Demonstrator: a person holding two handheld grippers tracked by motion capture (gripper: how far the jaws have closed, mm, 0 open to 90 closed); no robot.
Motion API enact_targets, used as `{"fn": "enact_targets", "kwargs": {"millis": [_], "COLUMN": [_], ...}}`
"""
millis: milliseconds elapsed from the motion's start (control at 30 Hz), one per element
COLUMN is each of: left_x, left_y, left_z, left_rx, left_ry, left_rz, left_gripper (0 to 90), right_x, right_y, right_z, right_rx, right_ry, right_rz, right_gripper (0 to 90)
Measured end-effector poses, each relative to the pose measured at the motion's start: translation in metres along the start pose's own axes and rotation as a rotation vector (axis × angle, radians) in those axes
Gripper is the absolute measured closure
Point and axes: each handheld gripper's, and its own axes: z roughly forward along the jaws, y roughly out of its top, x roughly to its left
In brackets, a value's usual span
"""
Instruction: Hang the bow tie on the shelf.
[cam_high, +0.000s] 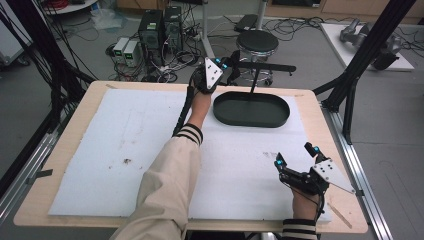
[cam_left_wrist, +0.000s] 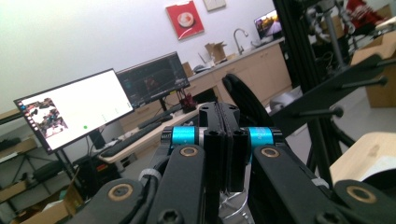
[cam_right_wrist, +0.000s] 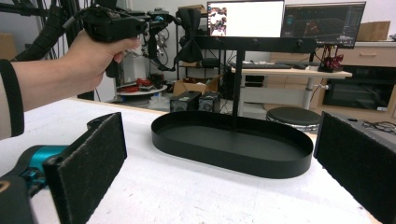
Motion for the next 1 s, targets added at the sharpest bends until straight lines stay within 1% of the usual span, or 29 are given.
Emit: {"fn": "enact_targets", "kwargs": {"millis": [67, 200, 300, 333, 400, 433, 467, 500, 533, 600, 667, 700, 767, 833, 933, 1000], "left_x": [0.001, 0.003, 0.005, 0.006, 0.010, 0.011, 0.014, 0.015, 0.018, 0.024, 0.029, 0.031, 0.035, 0.037, 0.043, 0.046], "left_y": [-0.003, -0.003, -0.003, -0.003, -0.002, -0.002, -0.001, 0.000, 0.001, 0.004, 0.007, 0.009, 0.014, 0.019, 0.027, 0.032], "left_z": [0.000, -0.001, -0.004, -0.004, -0.006, -0.009, -0.012, -0.014, -0.018, -0.027, -0.037, -0.042, -0.055, -0.068, -0.096, -0.115], "left_rx": [0.016, 0.020, 0.040, 0.047, 0.077, 0.086, 0.092, 0.099, 0.103, 0.102, 0.100, 0.107, 0.114, 0.100, 0.066, 0.050], "left_ry": [0.000, 0.002, 0.020, 0.026, 0.033, 0.043, 0.056, 0.065, 0.072, 0.069, 0.051, 0.037, 0.020, 0.013, 0.019, 0.026], "left_rz": [0.005, 0.014, 0.033, 0.026, -0.005, -0.007, -0.003, -0.001, -0.008, -0.023, -0.045, -0.052, -0.053, -0.068, -0.105, -0.129], "left_gripper": [88.4, 87.8, 83.0, 77.6, 58.7, 58.7, 51.1, 51.1, 48.9, 44.0, 39.4, 38.5, 35.5, 32.8, 30.6, 27.0], "right_x": [0.001, 0.002, 0.002, 0.002, 0.003, 0.003, 0.003, 0.003, 0.004, 0.005, 0.005, 0.006, 0.008, 0.009, 0.010, 0.010], "right_y": [0.000, 0.000, 0.000, 0.000, 0.002, 0.002, 0.002, 0.002, 0.003, 0.004, 0.005, 0.006, 0.008, 0.009, 0.009, 0.008], "right_z": [0.000, 0.001, 0.001, 0.001, 0.000, 0.000, 0.000, 0.000, 0.000, -0.001, -0.002, -0.002, -0.002, -0.003, -0.003, -0.003], "right_rx": [0.002, 0.005, 0.004, 0.001, -0.001, -0.001, -0.009, -0.009, -0.009, -0.012, -0.021, -0.019, -0.025, -0.029, -0.033, -0.028], "right_ry": [-0.001, 0.002, 0.003, 0.006, 0.009, 0.009, 0.008, 0.008, 0.009, 0.010, 0.014, 0.011, 0.016, 0.020, 0.021, 0.020], "right_rz": [0.000, -0.004, -0.006, -0.010, -0.007, -0.007, -0.013, -0.013, -0.010, -0.010, -0.016, -0.013, -0.022, -0.030, -0.029, -0.028], "right_gripper": [1.5, 1.4, 1.4, 1.5, 1.4, 1.4, 1.4, 1.4, 1.5, 1.4, 1.5, 1.4, 1.5, 1.5, 1.4, 1.5]}}
